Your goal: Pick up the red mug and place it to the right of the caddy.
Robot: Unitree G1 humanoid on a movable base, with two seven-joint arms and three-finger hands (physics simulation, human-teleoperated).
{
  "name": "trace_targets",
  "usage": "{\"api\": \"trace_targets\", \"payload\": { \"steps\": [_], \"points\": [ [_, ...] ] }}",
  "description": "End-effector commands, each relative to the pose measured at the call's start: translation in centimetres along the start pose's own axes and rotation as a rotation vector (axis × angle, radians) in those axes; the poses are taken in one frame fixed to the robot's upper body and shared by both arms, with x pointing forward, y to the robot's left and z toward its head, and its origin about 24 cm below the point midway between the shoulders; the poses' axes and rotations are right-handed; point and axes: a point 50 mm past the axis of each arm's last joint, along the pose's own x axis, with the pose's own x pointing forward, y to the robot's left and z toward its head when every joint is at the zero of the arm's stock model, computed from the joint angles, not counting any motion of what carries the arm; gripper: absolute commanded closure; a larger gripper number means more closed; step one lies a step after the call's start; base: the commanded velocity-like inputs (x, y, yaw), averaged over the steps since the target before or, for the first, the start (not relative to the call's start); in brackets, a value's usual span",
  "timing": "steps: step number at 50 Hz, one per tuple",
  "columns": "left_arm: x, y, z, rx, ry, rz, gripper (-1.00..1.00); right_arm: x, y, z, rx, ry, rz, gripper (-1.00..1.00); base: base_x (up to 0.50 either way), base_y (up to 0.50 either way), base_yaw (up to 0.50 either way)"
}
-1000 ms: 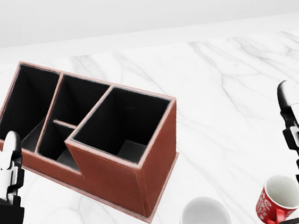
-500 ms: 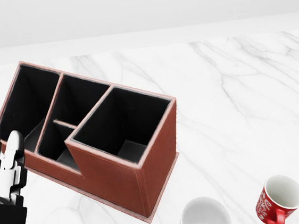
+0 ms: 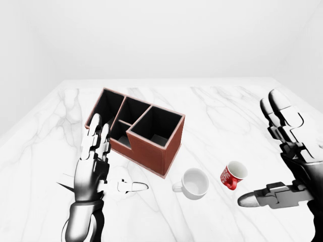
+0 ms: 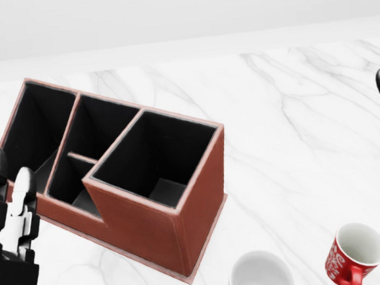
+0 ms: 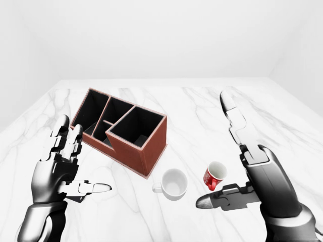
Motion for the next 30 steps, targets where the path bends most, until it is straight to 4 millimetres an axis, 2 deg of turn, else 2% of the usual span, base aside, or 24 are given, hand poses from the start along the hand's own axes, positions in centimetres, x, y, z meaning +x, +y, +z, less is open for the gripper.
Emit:
{"api": "trace_targets", "payload": {
  "steps": [1,22,30],
  "points": [
    [0.0,0.1,0.1,-0.001,-0.006,0.003,-1.0,-0.4,0.2,-3.0,-0.065,0.207,0.01,-1.0,0.0,0.0,0.0],
    [-0.1,0.3,0.3,0.001,-0.009,0.008,-1.0,-0.7,0.9,-7.9,-0.009,0.402,0.055,-1.0,0.0,0.0,0.0],
    [-0.1,0.4,0.4,0.001,-0.019,0.009,-1.0,-1.4,1.6,-9.8,0.024,0.493,0.091,-1.0,0.0,0.0,0.0]
  ]
}}
